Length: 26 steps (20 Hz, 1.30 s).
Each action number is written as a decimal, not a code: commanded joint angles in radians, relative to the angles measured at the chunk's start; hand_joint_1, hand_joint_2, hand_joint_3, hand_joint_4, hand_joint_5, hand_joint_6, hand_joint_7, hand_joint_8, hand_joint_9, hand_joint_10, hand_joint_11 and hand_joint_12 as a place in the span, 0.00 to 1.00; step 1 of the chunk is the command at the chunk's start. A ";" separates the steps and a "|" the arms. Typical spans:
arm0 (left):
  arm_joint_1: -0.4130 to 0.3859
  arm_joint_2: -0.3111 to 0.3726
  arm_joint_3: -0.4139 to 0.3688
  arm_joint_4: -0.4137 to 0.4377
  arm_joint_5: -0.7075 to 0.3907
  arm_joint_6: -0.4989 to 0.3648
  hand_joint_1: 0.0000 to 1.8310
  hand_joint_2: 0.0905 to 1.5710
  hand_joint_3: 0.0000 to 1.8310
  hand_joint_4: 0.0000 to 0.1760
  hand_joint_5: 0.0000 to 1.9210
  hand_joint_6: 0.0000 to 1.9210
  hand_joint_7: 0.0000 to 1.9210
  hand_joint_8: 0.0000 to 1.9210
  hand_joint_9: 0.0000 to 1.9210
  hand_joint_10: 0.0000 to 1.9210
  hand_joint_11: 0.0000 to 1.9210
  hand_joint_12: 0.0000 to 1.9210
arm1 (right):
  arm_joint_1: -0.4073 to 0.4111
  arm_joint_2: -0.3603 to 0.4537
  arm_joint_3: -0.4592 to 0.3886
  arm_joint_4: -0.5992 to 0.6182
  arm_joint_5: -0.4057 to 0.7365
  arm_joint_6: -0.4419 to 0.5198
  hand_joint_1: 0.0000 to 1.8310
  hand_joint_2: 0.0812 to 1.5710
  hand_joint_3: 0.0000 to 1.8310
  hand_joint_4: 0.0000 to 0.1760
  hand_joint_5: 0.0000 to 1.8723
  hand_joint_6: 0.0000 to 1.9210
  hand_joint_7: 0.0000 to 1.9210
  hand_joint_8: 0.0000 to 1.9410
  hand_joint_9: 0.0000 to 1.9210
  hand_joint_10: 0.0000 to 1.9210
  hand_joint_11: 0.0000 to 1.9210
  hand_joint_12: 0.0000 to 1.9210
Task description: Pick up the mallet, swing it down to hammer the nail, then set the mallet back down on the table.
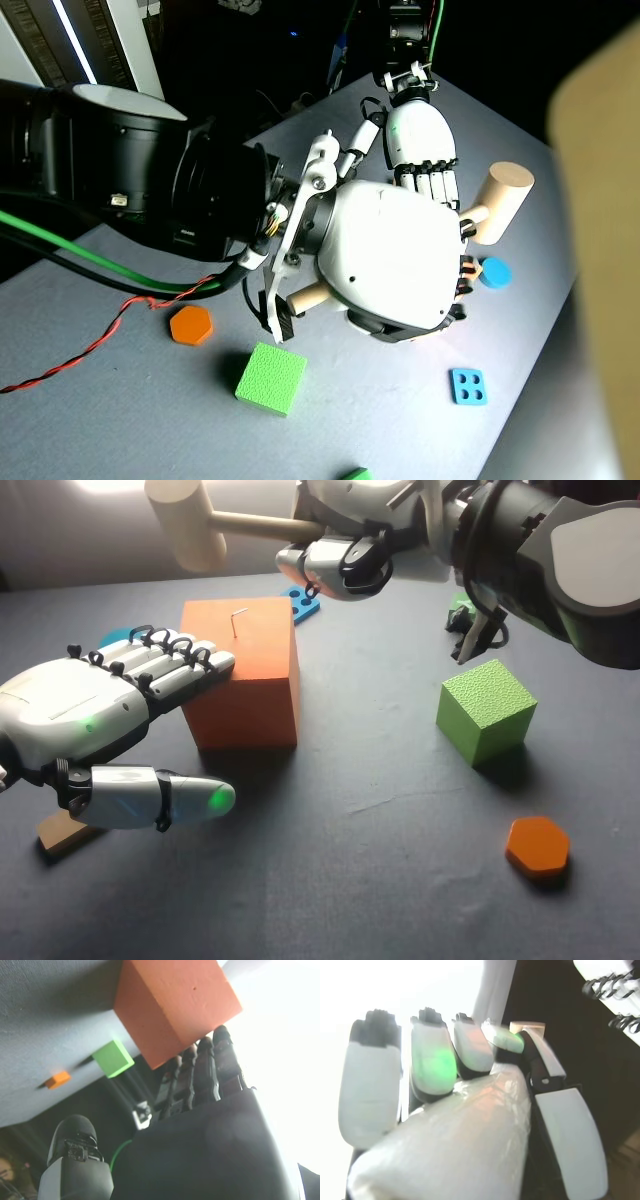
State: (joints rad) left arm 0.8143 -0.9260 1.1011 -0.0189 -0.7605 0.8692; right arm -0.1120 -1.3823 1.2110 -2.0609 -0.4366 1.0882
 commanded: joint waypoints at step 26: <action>-0.009 0.001 0.003 -0.002 -0.091 -0.011 0.00 0.67 0.00 0.00 0.01 0.00 0.00 0.00 0.00 0.00 0.00 0.00 | -0.110 0.192 -0.099 -0.029 0.114 -0.102 0.26 1.00 0.00 1.00 0.66 1.00 0.81 1.00 0.88 1.00 0.93 1.00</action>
State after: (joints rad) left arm 0.8143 -0.9260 1.1011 -0.0181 -0.7609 0.8627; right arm -0.2379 -1.1885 1.1099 -2.0869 -0.2905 0.9997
